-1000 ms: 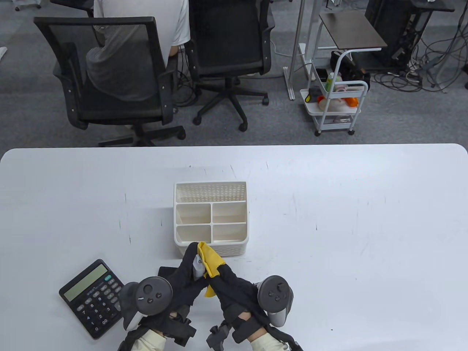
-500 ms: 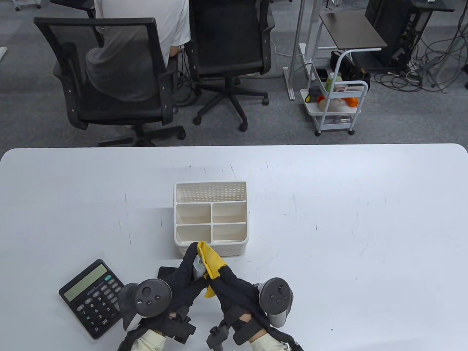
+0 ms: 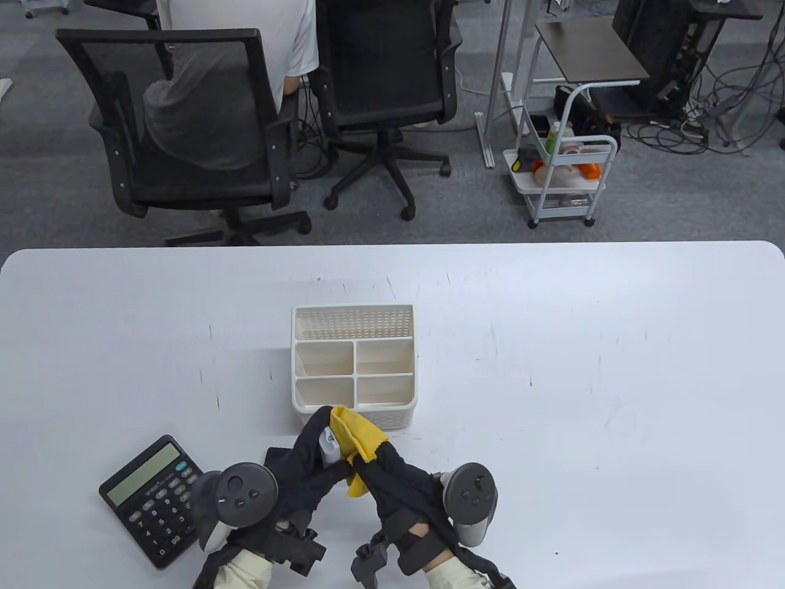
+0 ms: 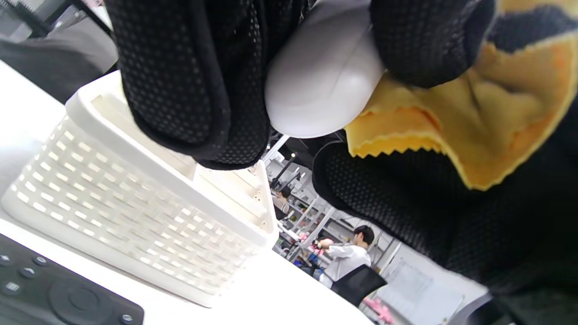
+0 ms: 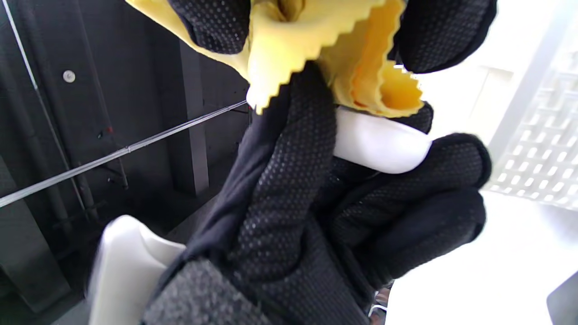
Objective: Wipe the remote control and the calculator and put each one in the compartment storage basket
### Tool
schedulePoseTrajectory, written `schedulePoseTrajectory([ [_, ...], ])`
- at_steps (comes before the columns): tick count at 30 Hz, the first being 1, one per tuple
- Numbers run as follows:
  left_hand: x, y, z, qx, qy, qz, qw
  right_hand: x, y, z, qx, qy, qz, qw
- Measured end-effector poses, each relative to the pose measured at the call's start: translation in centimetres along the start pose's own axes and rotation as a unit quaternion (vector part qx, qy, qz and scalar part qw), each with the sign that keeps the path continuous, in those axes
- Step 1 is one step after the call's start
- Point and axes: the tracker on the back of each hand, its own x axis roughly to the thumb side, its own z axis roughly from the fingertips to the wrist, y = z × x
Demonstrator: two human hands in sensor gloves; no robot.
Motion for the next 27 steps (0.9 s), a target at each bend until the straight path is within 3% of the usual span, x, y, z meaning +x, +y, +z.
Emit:
schedulePoseTrajectory([
  [5, -0.6, 0.3, 0.1, 0.005, 0.017, 0.096, 0.995, 0.2, 0.5, 0.2, 0.013, -0.026, 0.06, 0.998],
  [7, -0.8, 0.3, 0.1, 0.015, 0.022, 0.107, 0.994, 0.5, 1.1, 0.3, 0.044, -0.037, 0.072, 0.996],
  [10, -0.9, 0.5, 0.2, 0.018, 0.024, 0.125, 0.992, 0.7, 1.2, 0.3, 0.033, -0.037, 0.074, 0.996],
  [17, -1.0, 0.9, 0.3, 0.048, 0.035, 0.124, 0.991, 0.3, 1.1, 0.5, 0.035, -0.024, 0.067, 0.997],
  [21, -0.8, 0.7, 0.3, 0.044, 0.027, 0.147, 0.988, 0.0, 1.5, 0.6, 0.032, -0.018, 0.101, 0.994],
  [23, -0.7, 0.5, 0.2, 0.02, 0.025, 0.145, 0.989, -0.1, 1.3, 0.6, 0.024, -0.012, 0.099, 0.995],
  [27, -0.4, 0.6, 0.1, 0.023, 0.026, 0.134, 0.99, -0.5, 0.6, 0.4, 0.002, 0.012, 0.079, 0.997],
])
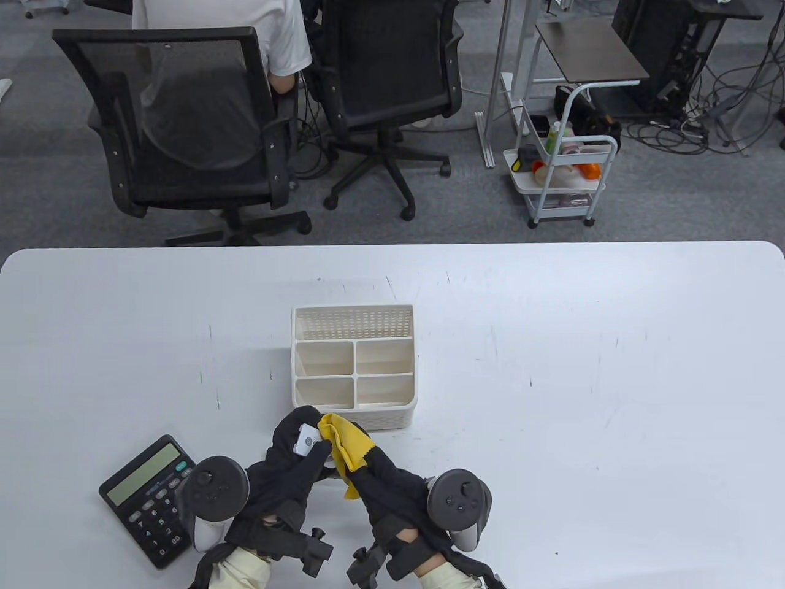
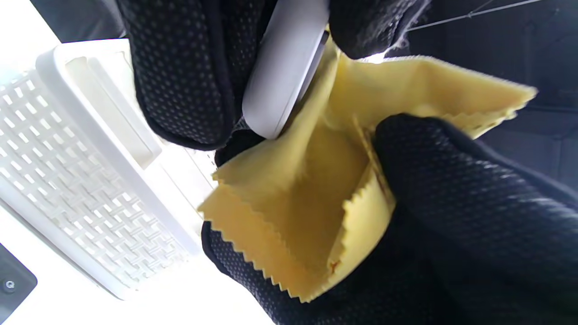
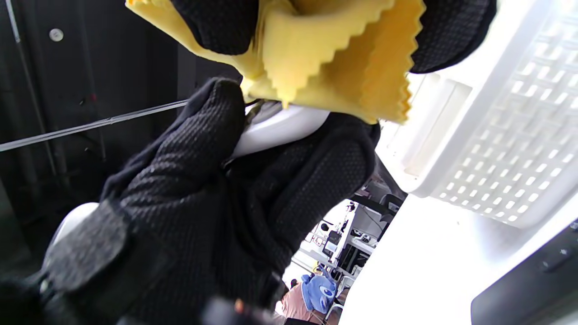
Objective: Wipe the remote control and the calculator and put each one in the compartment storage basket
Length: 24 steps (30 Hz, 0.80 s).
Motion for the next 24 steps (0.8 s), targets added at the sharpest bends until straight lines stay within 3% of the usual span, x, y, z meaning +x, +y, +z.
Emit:
schedulePoseTrajectory([
  [6, 0.8, 1.9, 0.1, 0.072, -0.005, -0.081, 0.994, -0.3, -0.5, -0.1, -0.015, 0.013, -0.035, 0.999],
  [9, 1.0, 2.7, -0.3, 0.077, -0.001, -0.069, 0.995, -0.3, -0.5, -0.1, -0.013, 0.012, -0.041, 0.999],
  [13, 1.5, 3.9, -2.3, 0.101, -0.004, -0.093, 0.991, -0.2, -1.0, -0.2, -0.028, 0.009, -0.043, 0.999],
  [17, 2.0, 4.2, -5.5, 0.066, 0.011, -0.172, 0.983, -0.5, -1.9, -0.4, -0.052, 0.013, -0.043, 0.998],
  [24, 1.0, 2.1, -10.2, 0.031, 0.031, -0.371, 0.928, -1.2, -4.0, -0.8, -0.093, 0.025, -0.041, 0.994],
])
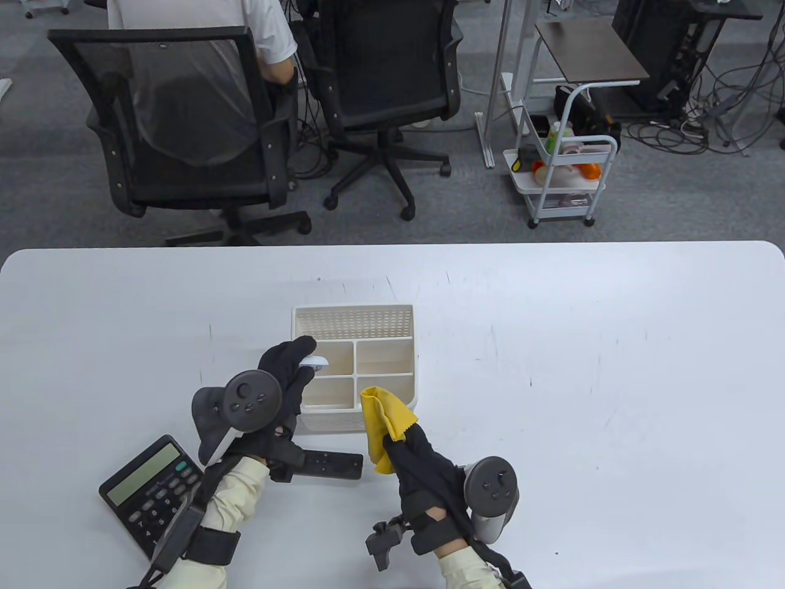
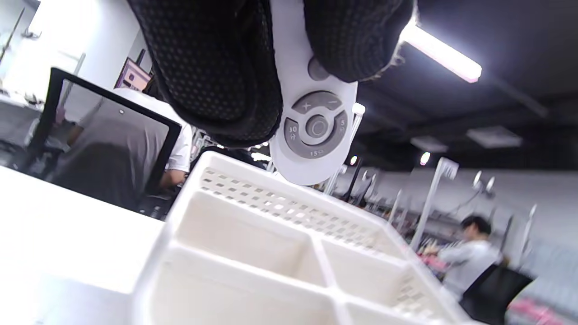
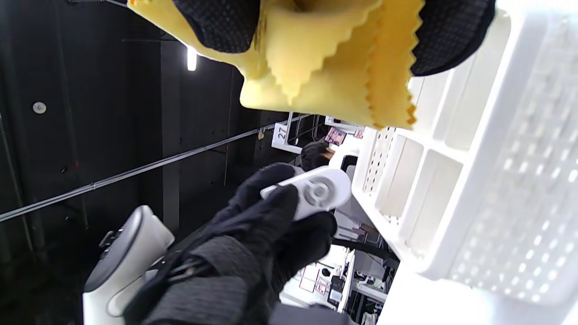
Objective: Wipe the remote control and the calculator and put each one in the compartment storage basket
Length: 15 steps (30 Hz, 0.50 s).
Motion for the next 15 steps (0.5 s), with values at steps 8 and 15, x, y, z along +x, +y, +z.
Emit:
schedulePoseTrajectory([
  [8, 0.6, -2.8, -1.5, -0.001, -0.039, -0.202, 0.979, -0.2, -2.1, -0.6, -0.029, -0.001, 0.023, 0.999],
  [15, -0.2, -4.1, -2.0, -0.011, -0.04, -0.206, 0.978, -0.3, -2.7, -0.7, -0.036, 0.003, 0.023, 0.999],
])
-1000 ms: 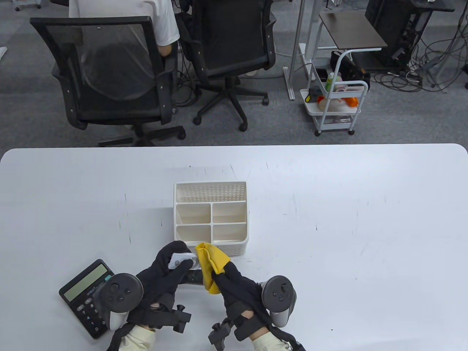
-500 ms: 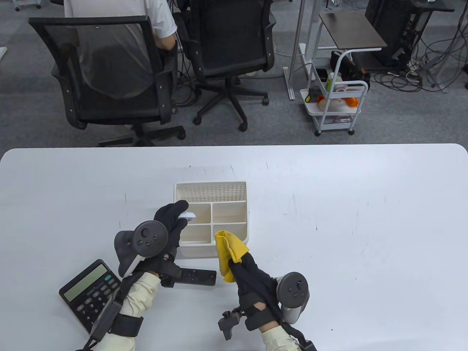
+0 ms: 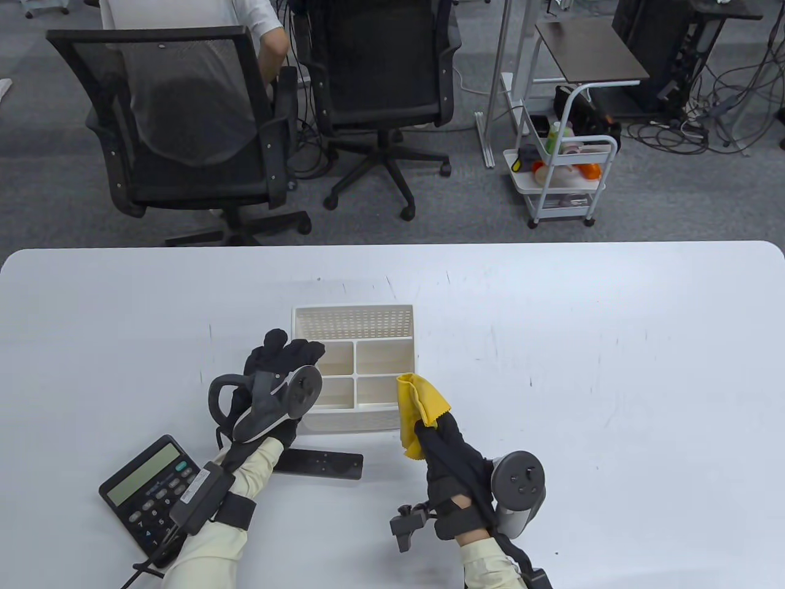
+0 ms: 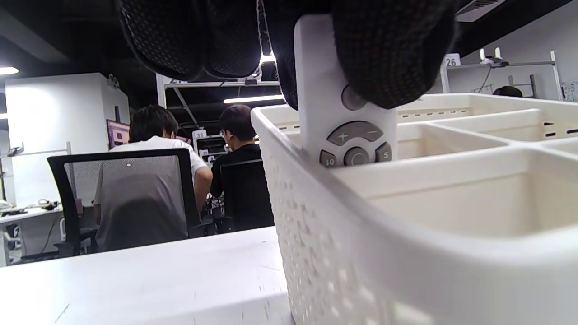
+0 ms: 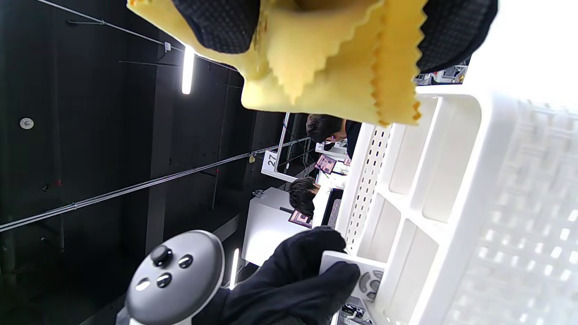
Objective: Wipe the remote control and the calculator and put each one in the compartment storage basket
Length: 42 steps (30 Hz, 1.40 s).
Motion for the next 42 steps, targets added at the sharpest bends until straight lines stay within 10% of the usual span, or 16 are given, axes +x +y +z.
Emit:
schedulePoseTrajectory([
  [29, -1.2, 1.4, 4.5, -0.007, -0.033, 0.058, 0.998, -0.5, -2.4, 0.4, 0.035, -0.032, 0.12, 0.992],
  [42, -1.1, -2.0, 9.3, -0.167, -0.086, -0.02, 0.982, -0.6, -1.8, 0.8, 0.048, -0.033, 0.128, 0.99],
])
